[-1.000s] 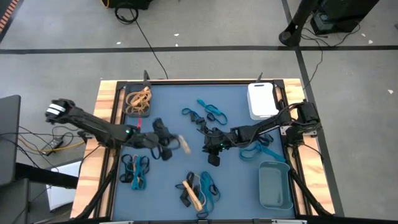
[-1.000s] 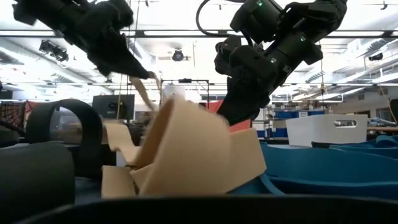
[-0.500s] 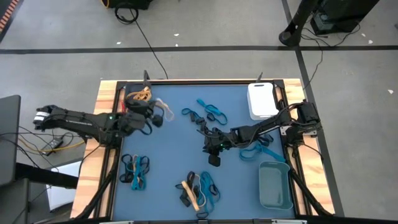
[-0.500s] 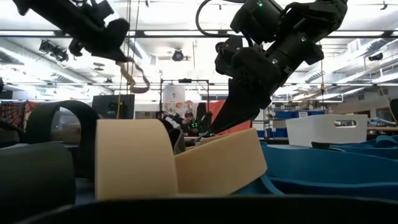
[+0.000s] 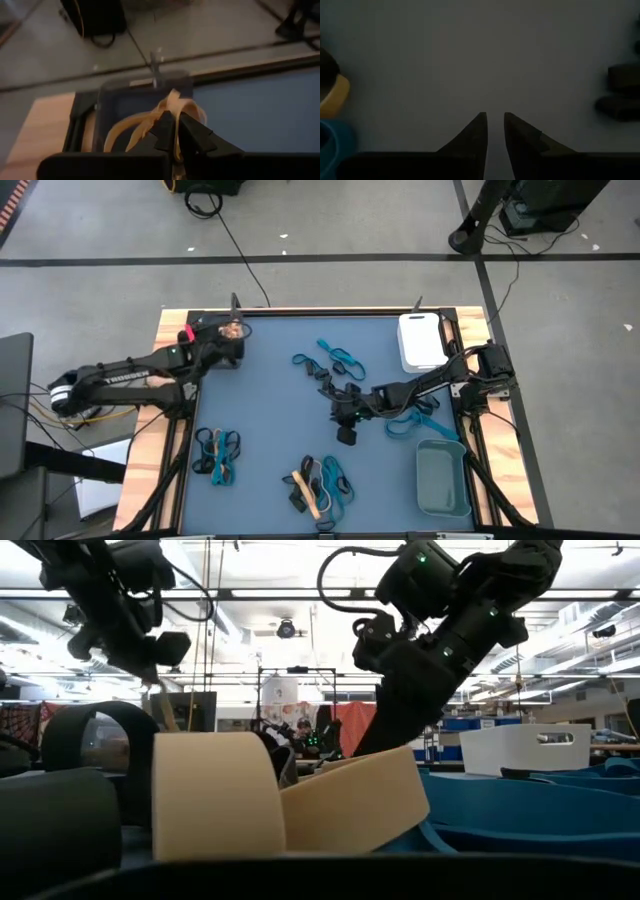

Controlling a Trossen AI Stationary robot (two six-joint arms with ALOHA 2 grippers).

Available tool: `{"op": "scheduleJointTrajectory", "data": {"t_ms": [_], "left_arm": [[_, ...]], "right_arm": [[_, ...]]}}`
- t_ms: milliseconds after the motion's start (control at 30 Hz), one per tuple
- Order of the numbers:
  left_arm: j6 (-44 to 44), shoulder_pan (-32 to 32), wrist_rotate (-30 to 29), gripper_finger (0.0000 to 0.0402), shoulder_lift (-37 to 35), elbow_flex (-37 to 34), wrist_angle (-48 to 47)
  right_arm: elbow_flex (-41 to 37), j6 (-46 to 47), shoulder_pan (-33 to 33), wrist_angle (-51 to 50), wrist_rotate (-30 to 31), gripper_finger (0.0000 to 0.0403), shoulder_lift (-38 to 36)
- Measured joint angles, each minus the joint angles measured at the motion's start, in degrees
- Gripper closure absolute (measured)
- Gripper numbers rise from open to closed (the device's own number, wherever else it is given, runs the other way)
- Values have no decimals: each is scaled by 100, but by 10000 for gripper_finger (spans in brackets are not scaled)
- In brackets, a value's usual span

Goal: Sort rubber bands into baskets
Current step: Put the yellow rubber band into the black bin

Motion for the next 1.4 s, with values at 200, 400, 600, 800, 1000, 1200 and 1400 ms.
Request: {"op": "scheduleJointTrajectory", "data": {"t_ms": [200, 400, 600, 800, 1000, 1200, 1400], "left_arm": [[5, 447, 249, 373, 33, 0, -293], [79, 742, 704, 350, 33, 0, -500], [-64, 868, 704, 303, 33, 0, -742], [-64, 871, 691, 255, 33, 0, -721], [355, 869, 1230, 238, 33, 0, -622], [777, 522, 2754, 238, 15, 0, -133], [1100, -405, 3556, 238, 11, 46, 18]], "right_arm": [[-153, 64, -26, 24, 0, 325, 0], [-191, 69, -24, 64, -48, 325, 0], [-191, 64, -24, 66, -153, 323, 2], [-191, 36, -26, 66, -153, 325, 2], [-191, 24, -24, 66, -153, 323, 2], [-191, -109, -29, 71, -152, 325, 3], [-189, -135, -41, 111, -151, 324, 4]]}}
